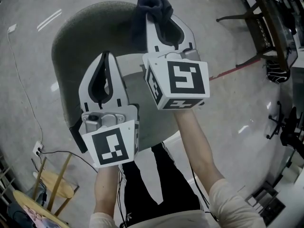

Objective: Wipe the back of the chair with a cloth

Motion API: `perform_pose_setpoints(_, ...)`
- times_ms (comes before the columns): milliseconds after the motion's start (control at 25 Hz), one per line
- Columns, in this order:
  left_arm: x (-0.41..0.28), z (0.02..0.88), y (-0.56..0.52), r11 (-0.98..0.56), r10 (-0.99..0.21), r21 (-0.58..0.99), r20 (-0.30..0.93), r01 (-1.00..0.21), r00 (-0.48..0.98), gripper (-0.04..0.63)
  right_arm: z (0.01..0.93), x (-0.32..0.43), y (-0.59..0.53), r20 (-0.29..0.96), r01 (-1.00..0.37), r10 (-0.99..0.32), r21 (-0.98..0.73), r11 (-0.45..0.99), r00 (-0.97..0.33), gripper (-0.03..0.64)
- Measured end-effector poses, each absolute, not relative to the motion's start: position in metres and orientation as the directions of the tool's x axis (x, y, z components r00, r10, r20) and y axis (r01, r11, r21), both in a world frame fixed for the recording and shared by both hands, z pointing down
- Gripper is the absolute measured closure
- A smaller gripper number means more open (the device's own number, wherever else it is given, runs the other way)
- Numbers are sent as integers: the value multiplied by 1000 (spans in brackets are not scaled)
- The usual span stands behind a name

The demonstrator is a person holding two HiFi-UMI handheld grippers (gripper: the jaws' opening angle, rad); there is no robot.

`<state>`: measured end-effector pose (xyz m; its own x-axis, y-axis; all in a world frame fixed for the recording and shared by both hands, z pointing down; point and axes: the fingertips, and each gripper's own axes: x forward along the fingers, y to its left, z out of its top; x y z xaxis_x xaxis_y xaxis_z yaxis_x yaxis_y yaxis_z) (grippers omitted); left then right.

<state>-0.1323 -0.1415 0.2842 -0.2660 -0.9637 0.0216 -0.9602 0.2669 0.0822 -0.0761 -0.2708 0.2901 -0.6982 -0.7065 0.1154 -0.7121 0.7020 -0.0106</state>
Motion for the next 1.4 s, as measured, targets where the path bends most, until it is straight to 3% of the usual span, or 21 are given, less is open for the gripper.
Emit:
perform_pose_setpoints(400,-141,290,-123,340,-940,98,28,-935,-339,580,269,-75,-249,63,-673,-673,33,739,-736,557)
perform_pose_setpoints(640,-179,301,-71,475,-880,101,28,-874,-474,580,263,-136,-161,25,-463,-463,14,886,-886,557)
perform_pose_setpoints(920,-218,319,-9,590,-808,63,63,-805,-586,580,311,-197,-75,95,-227,-219,-74,971,-971,557)
perform_pose_setpoints(1400,-259,348,50,674,-737,56,117,-737,-666,580,351,-246,-22,147,-94,-77,-113,989,-986,557)
